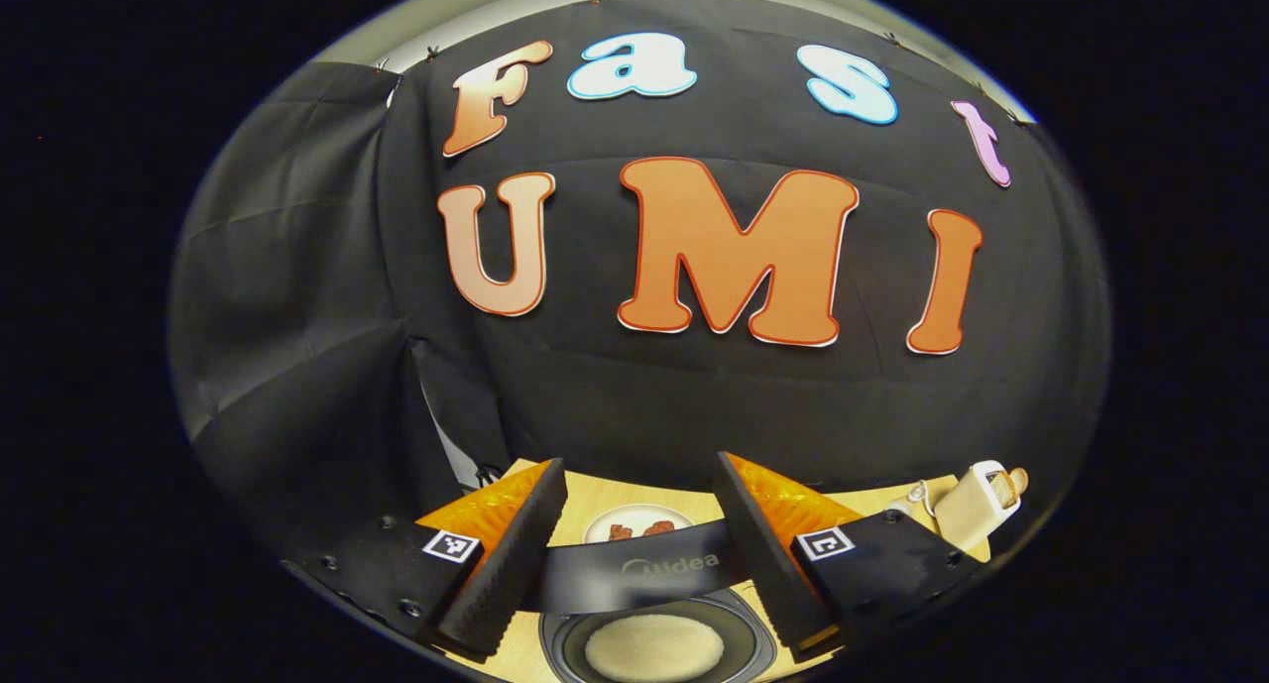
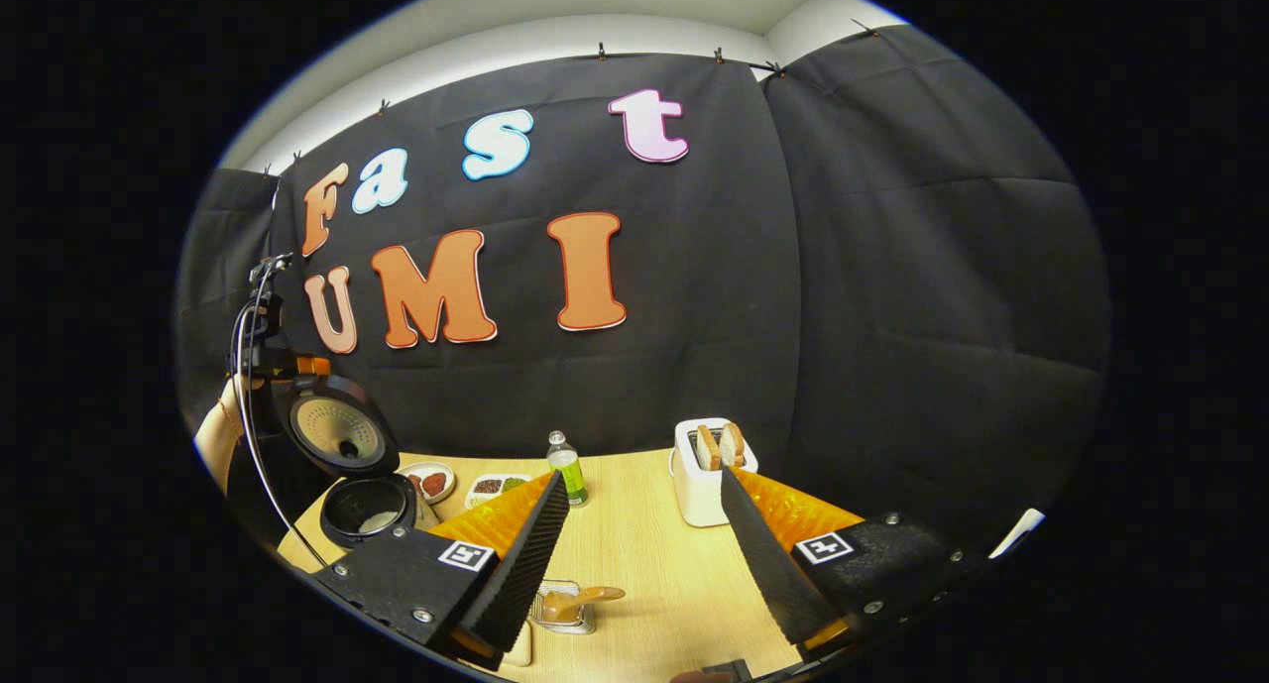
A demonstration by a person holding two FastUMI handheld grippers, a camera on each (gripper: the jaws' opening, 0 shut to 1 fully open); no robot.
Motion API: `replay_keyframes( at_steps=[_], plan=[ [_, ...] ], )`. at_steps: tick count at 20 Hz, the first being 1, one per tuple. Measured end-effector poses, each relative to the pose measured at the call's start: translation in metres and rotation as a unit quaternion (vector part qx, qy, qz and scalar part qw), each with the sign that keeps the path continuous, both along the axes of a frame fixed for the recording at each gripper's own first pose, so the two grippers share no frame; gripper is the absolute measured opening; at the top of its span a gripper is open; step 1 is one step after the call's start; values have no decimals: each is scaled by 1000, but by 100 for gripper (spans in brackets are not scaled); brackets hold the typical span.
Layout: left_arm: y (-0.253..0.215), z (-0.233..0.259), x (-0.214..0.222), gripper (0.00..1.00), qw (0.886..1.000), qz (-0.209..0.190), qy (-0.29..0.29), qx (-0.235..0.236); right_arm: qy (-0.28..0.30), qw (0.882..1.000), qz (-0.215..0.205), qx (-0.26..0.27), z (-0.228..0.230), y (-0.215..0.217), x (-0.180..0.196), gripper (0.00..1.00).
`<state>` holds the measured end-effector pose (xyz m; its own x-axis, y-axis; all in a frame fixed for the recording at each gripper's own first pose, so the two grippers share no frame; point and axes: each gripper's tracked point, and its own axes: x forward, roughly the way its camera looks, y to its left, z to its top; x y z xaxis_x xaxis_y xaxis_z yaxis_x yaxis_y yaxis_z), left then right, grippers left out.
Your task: Close the left gripper, press the button to open the rice cooker; take a wooden spoon from the chopstick holder with the right hand, scoop a spoonful of rice and pour it into the rice cooker, then put the wooden spoon back into the chopstick holder.
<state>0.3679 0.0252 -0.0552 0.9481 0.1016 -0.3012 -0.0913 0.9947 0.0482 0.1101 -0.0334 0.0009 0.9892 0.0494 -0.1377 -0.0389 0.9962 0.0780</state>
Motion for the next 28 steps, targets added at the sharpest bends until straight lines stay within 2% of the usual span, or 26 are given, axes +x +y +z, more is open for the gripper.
replay_keyframes(
  at_steps=[6,10,13,21,28],
  plan=[
    [-21,-17,-47,98,1000,-28,-3,1,0,1000,15,-2,-3,9,4,95],
    [-37,-43,-85,100,999,-48,16,-3,-1,1000,29,0,-3,22,7,95],
    [-46,-65,-112,99,998,-59,23,23,-3,999,40,3,-5,31,10,95],
    [-47,-140,-160,100,998,-50,38,-4,0,999,54,-2,-12,43,9,95],
    [-46,-184,-174,99,998,-58,25,22,9,998,56,-4,-20,42,4,95]
  ],
)
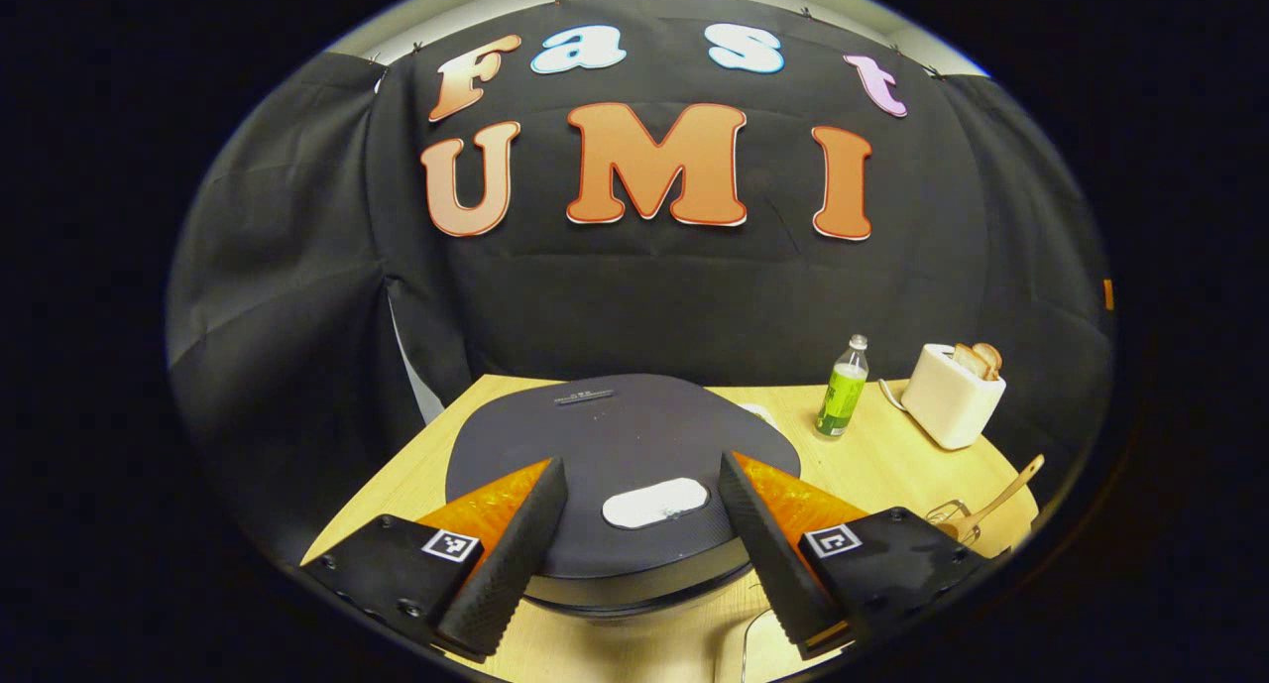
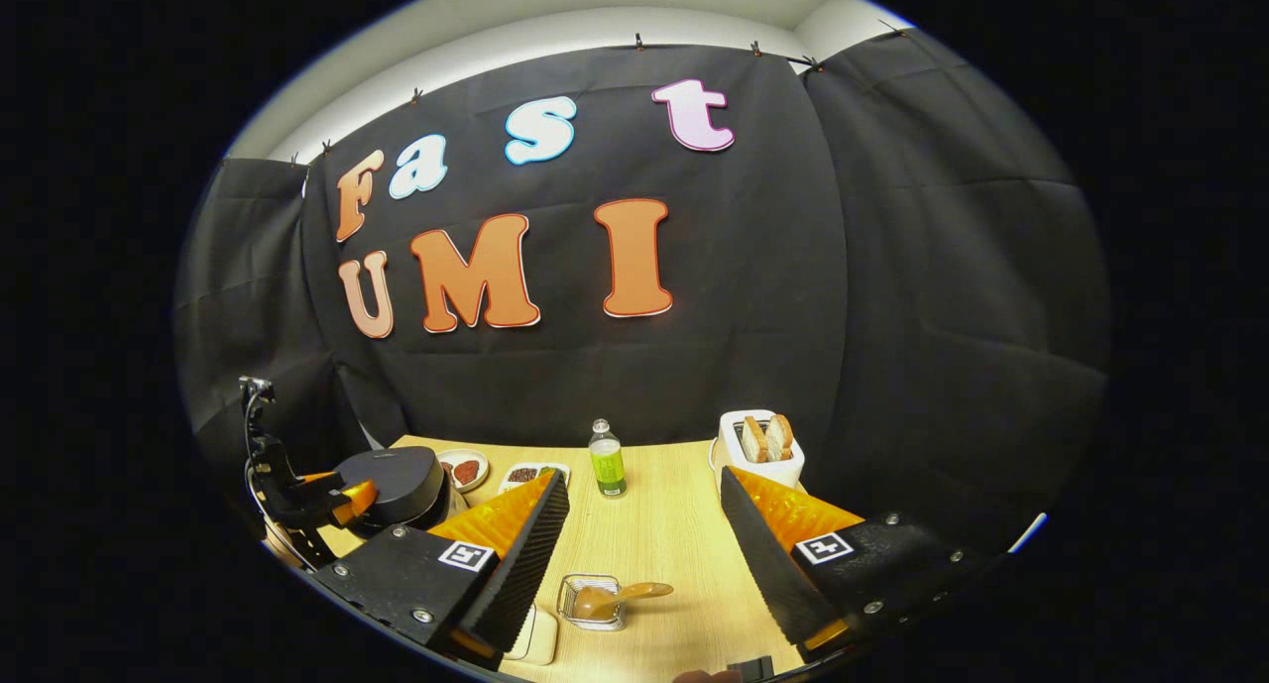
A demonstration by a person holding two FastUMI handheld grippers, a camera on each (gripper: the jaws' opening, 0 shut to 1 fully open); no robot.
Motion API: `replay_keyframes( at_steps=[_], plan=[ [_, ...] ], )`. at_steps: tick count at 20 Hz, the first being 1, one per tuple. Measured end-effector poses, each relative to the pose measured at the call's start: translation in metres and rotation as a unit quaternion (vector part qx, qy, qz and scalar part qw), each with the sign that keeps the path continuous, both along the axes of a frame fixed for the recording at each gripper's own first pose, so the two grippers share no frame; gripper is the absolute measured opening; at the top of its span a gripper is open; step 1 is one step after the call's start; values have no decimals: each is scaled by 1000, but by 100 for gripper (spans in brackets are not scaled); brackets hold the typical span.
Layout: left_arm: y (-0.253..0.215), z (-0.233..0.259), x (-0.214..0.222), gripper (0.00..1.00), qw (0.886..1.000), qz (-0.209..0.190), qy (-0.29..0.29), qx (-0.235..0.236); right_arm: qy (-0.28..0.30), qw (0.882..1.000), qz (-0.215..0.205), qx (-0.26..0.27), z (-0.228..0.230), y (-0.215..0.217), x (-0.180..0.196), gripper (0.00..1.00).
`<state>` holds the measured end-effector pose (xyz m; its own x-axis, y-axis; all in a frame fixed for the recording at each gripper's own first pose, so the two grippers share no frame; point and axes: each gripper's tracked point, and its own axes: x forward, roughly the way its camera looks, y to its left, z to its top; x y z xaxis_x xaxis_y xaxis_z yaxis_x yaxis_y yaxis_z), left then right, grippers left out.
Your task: Close the left gripper, press the button to open the rice cooker; take a wooden spoon from the chopstick holder with the right hand, scoop a spoonful of rice and pour it into the rice cooker, then put the wooden spoon back into the chopstick holder.
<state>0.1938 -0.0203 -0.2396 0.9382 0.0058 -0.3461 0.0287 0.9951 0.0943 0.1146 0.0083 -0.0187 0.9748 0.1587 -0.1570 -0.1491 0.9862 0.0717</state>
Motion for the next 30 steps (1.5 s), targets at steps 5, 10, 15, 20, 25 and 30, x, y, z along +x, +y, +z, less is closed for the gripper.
replay_keyframes(
  at_steps=[5,10,15,20,25,30],
  plan=[
    [0,-16,-3,98,1000,0,-3,19,4,1000,0,1,-7,-3,-3,95],
    [-2,-25,-7,100,999,-5,-49,18,15,1000,0,7,-17,0,-3,95],
    [-3,-27,-5,100,998,4,-55,16,21,1000,-4,2,-24,-2,-6,95],
    [0,-25,-8,99,1000,7,-16,15,13,1000,-15,11,-18,-4,-9,95],
    [6,12,-13,97,1000,4,2,-13,5,1000,-21,8,-10,-3,-8,95],
    [18,113,-20,98,999,-1,-33,-35,-7,1000,-24,0,1,1,-6,95]
  ],
)
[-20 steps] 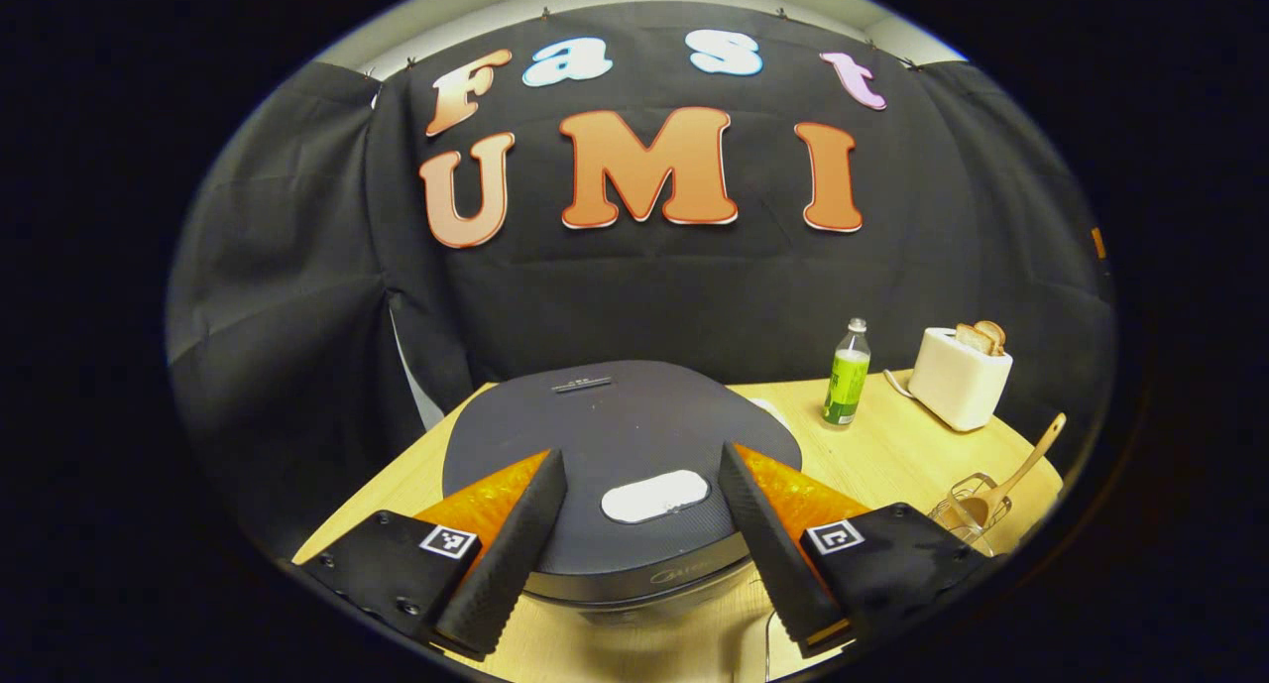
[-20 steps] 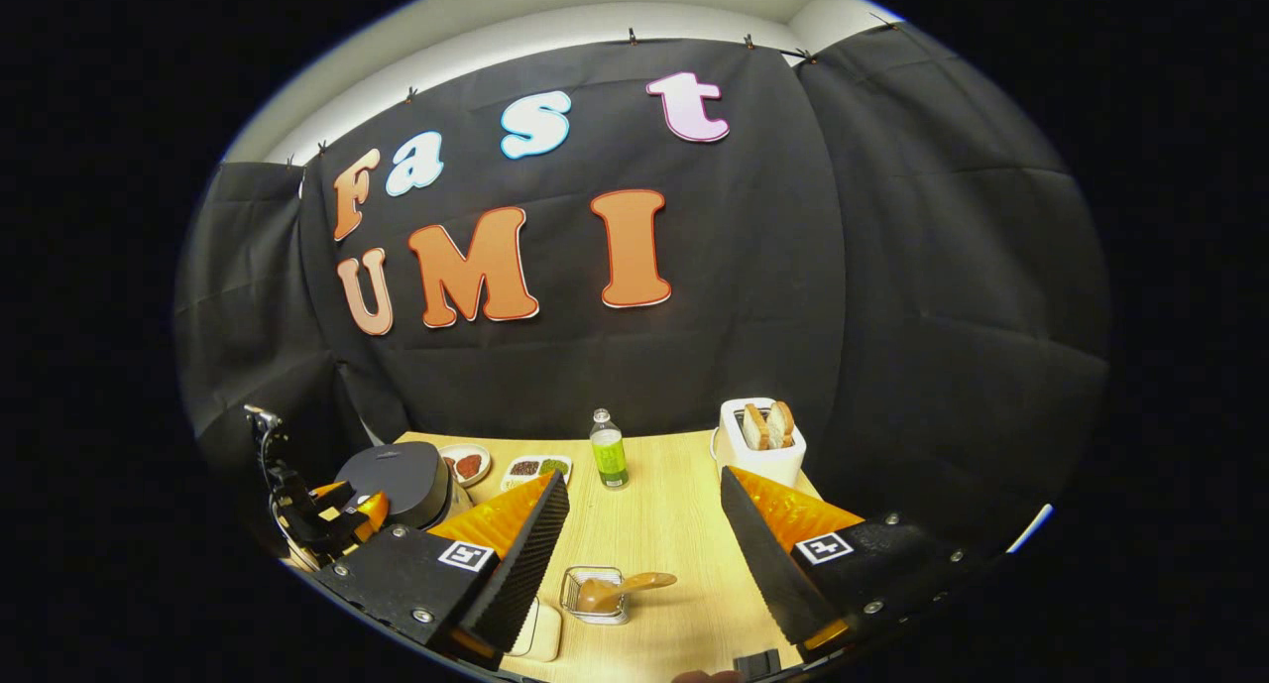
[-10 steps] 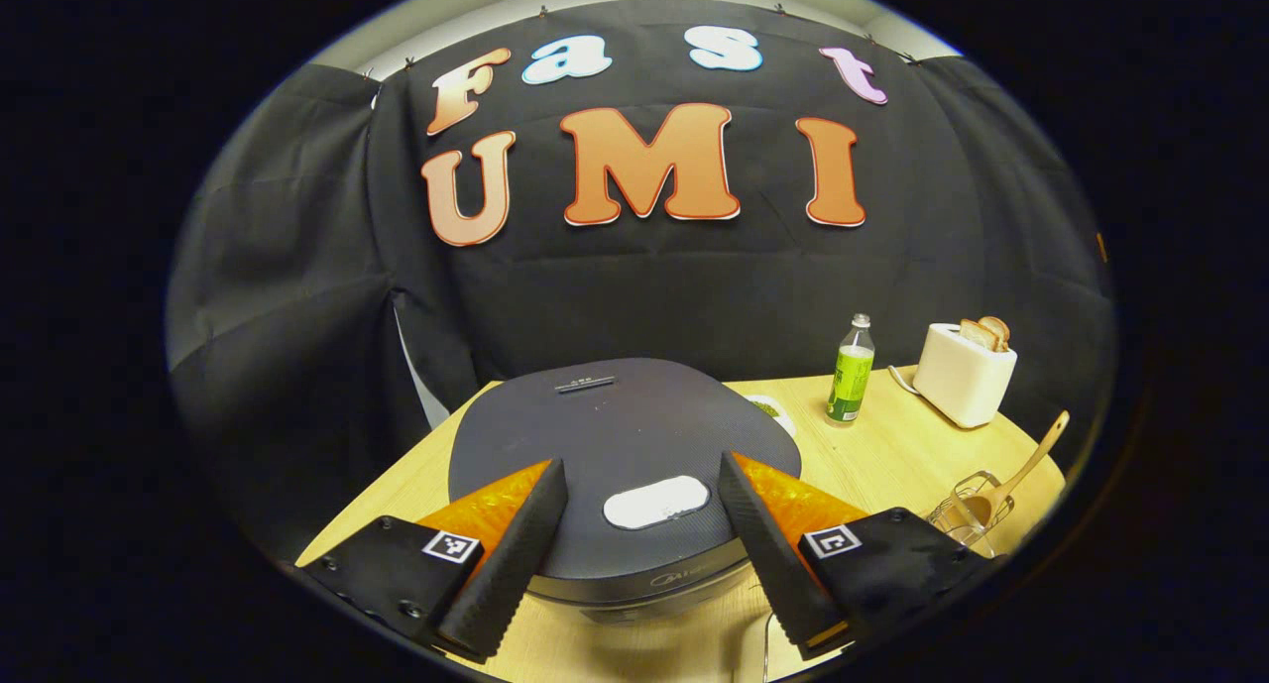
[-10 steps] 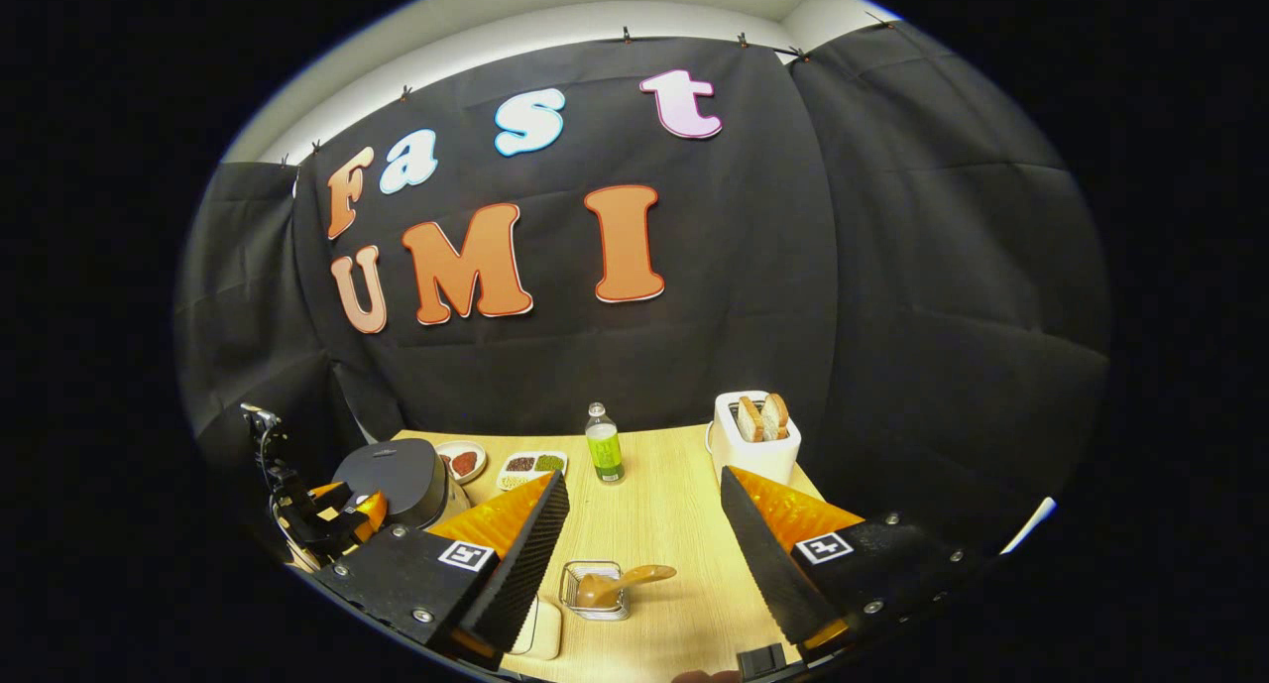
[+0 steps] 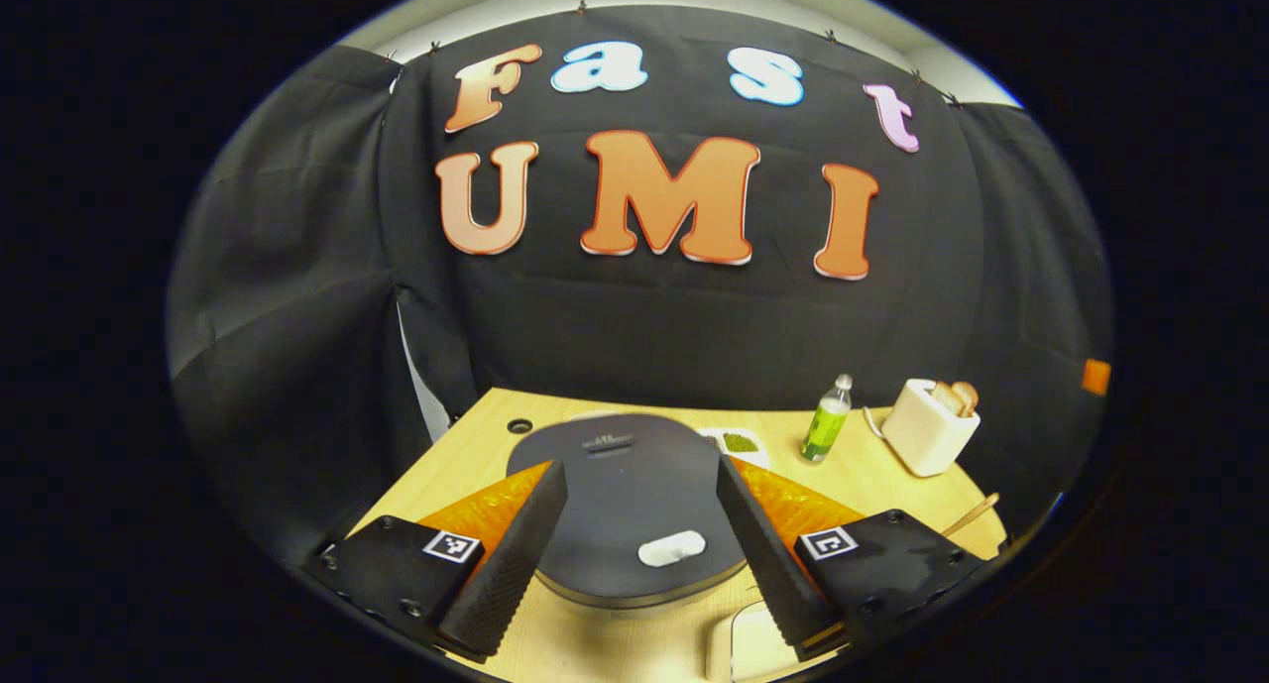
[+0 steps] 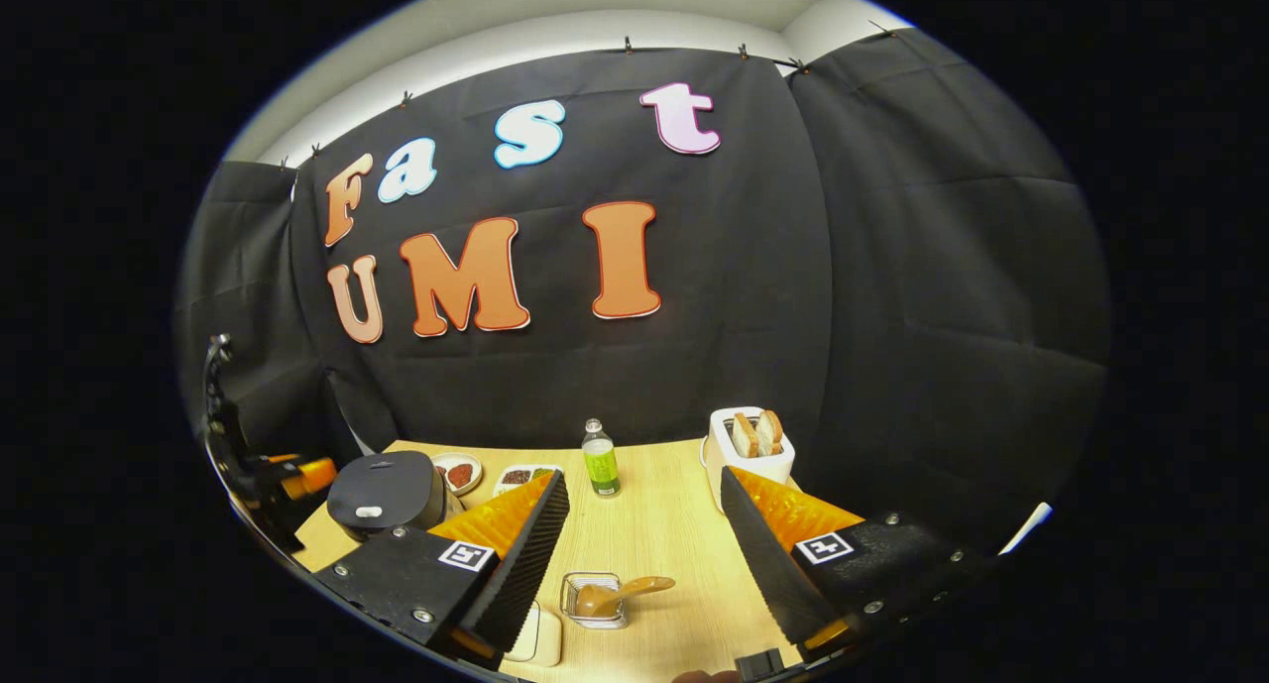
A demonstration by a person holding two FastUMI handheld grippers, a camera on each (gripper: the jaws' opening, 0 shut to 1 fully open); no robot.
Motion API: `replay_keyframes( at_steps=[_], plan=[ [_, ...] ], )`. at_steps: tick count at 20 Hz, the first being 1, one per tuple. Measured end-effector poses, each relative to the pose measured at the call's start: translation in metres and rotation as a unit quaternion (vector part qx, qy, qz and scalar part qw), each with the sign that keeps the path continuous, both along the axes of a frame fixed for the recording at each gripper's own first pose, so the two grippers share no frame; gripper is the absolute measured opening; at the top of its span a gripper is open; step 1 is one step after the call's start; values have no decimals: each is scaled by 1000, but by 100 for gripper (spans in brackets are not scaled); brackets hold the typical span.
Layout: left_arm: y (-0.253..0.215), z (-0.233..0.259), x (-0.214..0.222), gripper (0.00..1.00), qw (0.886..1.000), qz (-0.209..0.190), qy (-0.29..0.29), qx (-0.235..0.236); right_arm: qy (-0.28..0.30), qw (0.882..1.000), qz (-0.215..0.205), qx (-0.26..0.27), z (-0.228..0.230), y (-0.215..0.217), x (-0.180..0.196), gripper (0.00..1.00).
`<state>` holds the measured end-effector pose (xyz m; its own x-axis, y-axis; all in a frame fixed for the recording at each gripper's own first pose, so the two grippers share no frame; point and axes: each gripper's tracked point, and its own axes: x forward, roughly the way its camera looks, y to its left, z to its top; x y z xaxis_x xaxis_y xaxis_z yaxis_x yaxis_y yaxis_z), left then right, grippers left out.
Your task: Close the left gripper, press the button to open the rice cooker; take a wooden spoon from the chopstick holder with the right hand, scoop a spoonful of rice and pour it into the rice cooker, then put the wooden spoon back into the chopstick holder.
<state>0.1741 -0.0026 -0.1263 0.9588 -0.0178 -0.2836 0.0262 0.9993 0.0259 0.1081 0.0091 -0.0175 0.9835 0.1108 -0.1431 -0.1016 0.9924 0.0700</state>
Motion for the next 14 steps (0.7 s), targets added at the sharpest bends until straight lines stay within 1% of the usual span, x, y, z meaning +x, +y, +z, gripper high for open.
replay_keyframes(
  at_steps=[1,2,5,6,10,11,14],
  plan=[
    [2,23,-1,97,1000,-1,-12,0,0,1000,-1,-3,2,1,0,95],
    [4,46,-4,100,1000,-2,-23,-3,-3,1000,0,-6,6,1,0,95],
    [12,99,-12,97,999,-5,-51,-11,-19,1000,-2,-17,23,3,-2,95],
    [17,116,-15,99,998,-4,-58,-10,-26,1000,-2,-18,31,6,-2,95],
    [35,161,-23,99,996,4,-84,-11,-51,999,-5,-15,57,15,-3,95],
    [39,167,-25,97,996,5,-91,-14,-58,998,-4,-15,63,19,-5,95],
    [52,176,-32,98,995,17,-101,-18,-74,997,2,-23,74,29,-9,95]
  ],
)
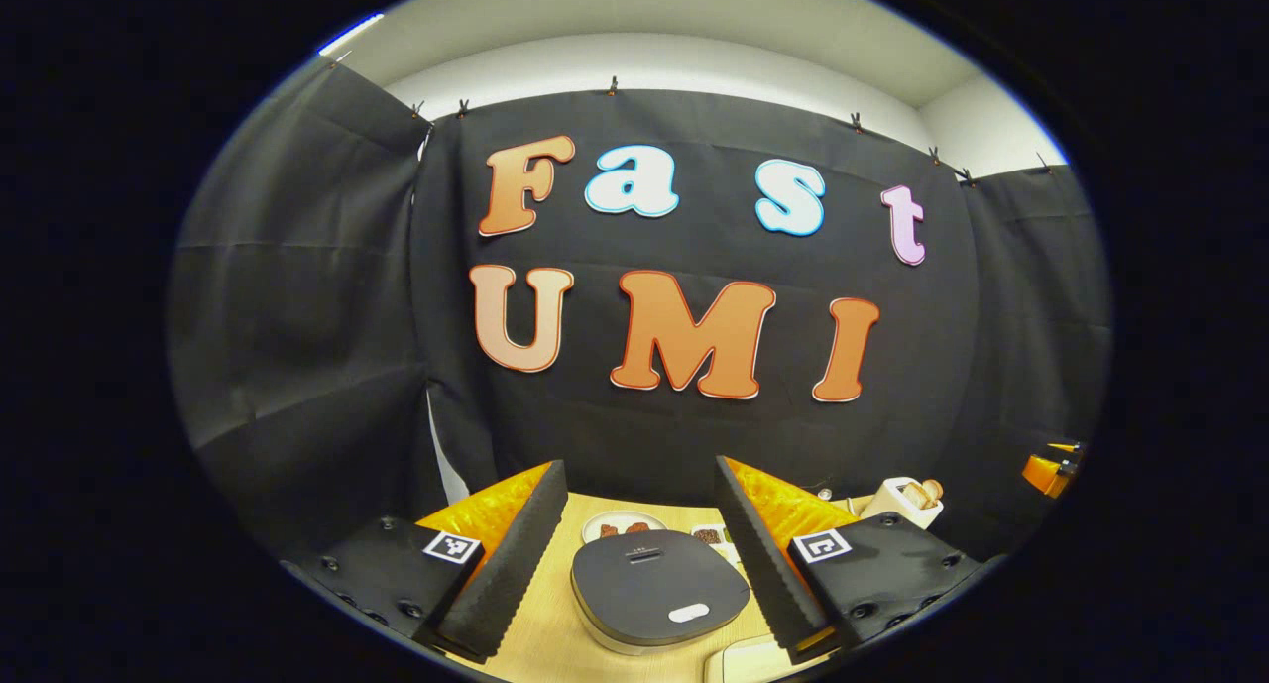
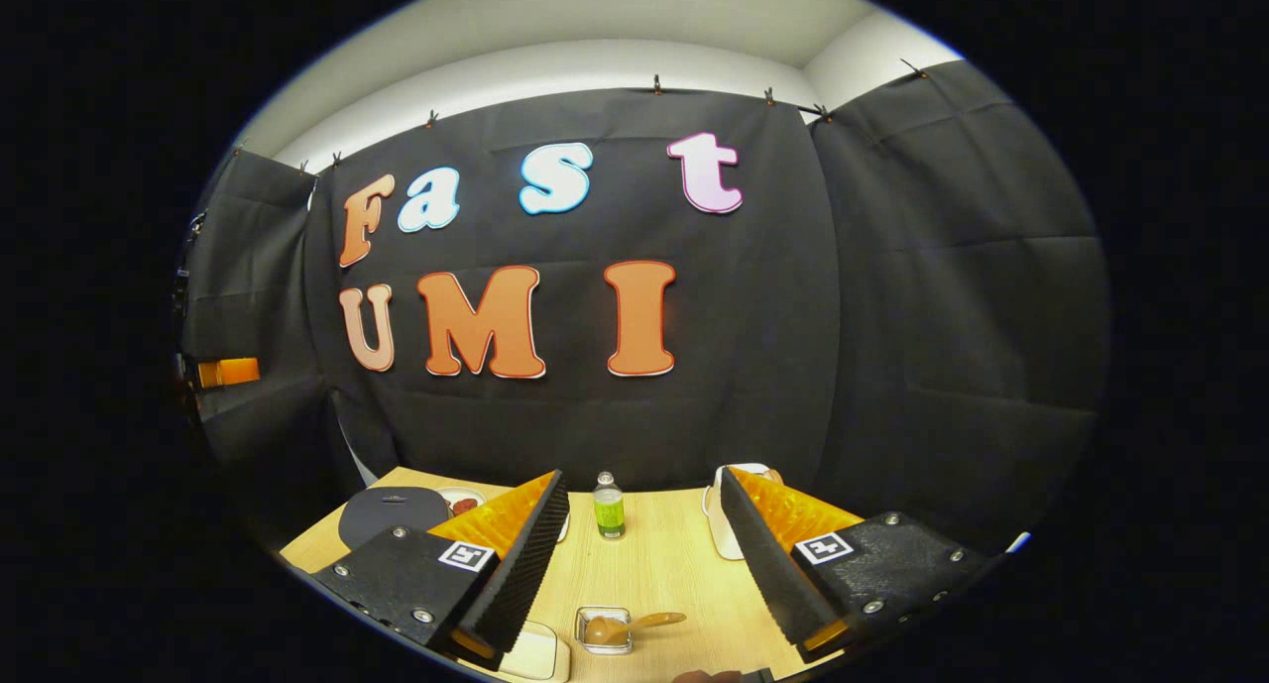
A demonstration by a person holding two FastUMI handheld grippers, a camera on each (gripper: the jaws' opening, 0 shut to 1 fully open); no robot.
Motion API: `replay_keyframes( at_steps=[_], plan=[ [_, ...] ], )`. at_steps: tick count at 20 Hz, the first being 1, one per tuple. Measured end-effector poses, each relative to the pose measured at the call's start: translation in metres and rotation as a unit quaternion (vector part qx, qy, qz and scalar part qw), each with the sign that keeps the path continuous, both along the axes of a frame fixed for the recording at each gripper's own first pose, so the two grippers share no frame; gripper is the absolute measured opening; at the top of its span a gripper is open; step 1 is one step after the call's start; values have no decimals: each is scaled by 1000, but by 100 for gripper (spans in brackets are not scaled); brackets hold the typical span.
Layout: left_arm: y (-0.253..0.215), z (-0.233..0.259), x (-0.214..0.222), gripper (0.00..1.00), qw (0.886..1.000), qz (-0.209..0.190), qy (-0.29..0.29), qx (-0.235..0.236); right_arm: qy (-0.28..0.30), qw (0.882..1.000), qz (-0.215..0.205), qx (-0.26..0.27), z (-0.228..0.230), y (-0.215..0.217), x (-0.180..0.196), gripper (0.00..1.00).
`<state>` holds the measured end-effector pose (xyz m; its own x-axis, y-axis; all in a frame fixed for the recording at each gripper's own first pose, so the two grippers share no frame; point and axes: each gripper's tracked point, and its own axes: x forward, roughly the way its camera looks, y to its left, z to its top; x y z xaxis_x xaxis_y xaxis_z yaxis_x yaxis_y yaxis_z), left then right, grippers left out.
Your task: Close the left gripper, press the button to open the rice cooker; take a wooden spoon from the chopstick holder with the right hand, scoop a spoonful of rice and pour it into the rice cooker, then put the wooden spoon back into the chopstick holder.
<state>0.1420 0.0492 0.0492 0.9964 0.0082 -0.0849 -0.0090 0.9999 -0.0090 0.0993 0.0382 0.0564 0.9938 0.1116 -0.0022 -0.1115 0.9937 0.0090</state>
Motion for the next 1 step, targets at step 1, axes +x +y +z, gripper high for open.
replay_keyframes(
  at_steps=[1],
  plan=[
    [6,1,-2,98,1000,5,-1,3,-5,1000,0,-3,2,3,0,95]
  ],
)
